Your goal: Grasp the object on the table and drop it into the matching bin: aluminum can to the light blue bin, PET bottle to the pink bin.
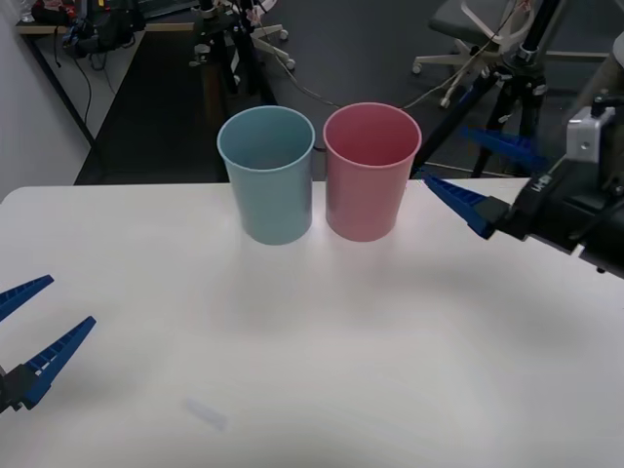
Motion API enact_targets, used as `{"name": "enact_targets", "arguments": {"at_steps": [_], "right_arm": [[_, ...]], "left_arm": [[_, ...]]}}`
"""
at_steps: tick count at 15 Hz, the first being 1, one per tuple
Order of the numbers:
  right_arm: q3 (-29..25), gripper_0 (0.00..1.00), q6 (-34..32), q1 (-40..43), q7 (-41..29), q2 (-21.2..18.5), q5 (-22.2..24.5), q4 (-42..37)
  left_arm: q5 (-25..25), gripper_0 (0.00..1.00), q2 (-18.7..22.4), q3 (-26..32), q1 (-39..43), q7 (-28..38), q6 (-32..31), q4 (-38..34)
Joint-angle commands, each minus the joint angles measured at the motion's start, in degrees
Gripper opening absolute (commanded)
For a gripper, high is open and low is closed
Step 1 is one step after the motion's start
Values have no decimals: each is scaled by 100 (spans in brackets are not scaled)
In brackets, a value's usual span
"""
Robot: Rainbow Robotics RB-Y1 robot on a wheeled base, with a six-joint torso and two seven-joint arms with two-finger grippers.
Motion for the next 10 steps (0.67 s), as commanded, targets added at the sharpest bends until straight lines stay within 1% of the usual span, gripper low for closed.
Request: {"name": "enact_targets", "arguments": {"at_steps": [1, 3, 5, 8, 9, 10], "right_arm": [[-627, 100, -552, 486, 435, -5, -471, 5], [-935, 100, -833, 846, 681, -5, -805, 5], [-1137, 100, -991, 1215, 778, -57, -1156, -4], [-1278, 100, -1000, 1787, 980, -163, -1605, 5], [-1339, 100, -1000, 1910, 1042, -163, -1675, 5], [-1392, 100, -1000, 2050, 1244, -163, -1737, 5]], "left_arm": [[0, 100, 0, 0, 0, 0, 0, 0], [0, 100, 0, 0, 0, 0, 0, 0], [0, 100, 0, 0, 0, 0, 0, 0], [0, 100, 0, 0, 0, 0, 0, 0], [0, 100, 0, 0, 0, 0, 0, 0], [0, 100, 0, 0, 0, 0, 0, 0]]}}
